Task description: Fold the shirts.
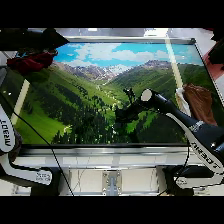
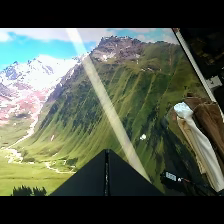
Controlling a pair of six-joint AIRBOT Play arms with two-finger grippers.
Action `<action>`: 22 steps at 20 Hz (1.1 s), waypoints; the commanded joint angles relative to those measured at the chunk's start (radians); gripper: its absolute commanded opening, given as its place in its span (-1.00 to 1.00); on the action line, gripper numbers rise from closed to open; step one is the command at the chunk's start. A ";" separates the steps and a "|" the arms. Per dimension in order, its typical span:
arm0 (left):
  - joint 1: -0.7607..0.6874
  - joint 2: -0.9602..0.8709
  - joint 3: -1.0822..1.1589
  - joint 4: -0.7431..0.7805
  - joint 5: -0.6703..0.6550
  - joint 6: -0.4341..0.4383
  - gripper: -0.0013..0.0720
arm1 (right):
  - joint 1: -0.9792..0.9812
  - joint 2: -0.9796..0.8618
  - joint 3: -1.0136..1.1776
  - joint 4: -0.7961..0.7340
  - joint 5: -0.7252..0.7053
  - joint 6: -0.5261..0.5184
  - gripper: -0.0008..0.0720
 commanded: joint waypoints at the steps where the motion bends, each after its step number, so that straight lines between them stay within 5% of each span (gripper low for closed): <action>1: 0.000 -0.001 0.001 0.000 0.001 0.000 -0.94 | 0.001 0.000 0.000 -0.010 -0.003 -0.001 -0.28; 9: 0.002 0.000 0.001 0.081 0.031 0.006 -0.95 | 0.001 0.000 0.000 -0.187 -0.071 -0.003 -0.28; 16: 0.002 -0.006 0.001 0.650 0.013 -0.005 -0.92 | 0.001 0.000 0.000 -0.337 -0.157 -0.003 -0.27; 17: 0.002 -0.008 0.001 0.804 0.009 -0.040 -0.63 | 0.001 0.000 0.000 -0.348 -0.165 -0.003 -0.27; 18: 0.003 -0.013 0.001 1.012 -0.008 -0.104 -0.13 | 0.001 0.000 0.000 -0.362 -0.171 -0.003 -0.27; 20: 0.053 -0.031 0.001 1.284 -0.087 -0.238 0.03 | 0.001 0.000 0.000 -0.379 -0.171 -0.003 -0.21; 22: 0.165 -0.060 0.000 1.225 -0.181 -0.346 0.05 | 0.001 0.000 0.000 -0.390 -0.170 -0.003 0.22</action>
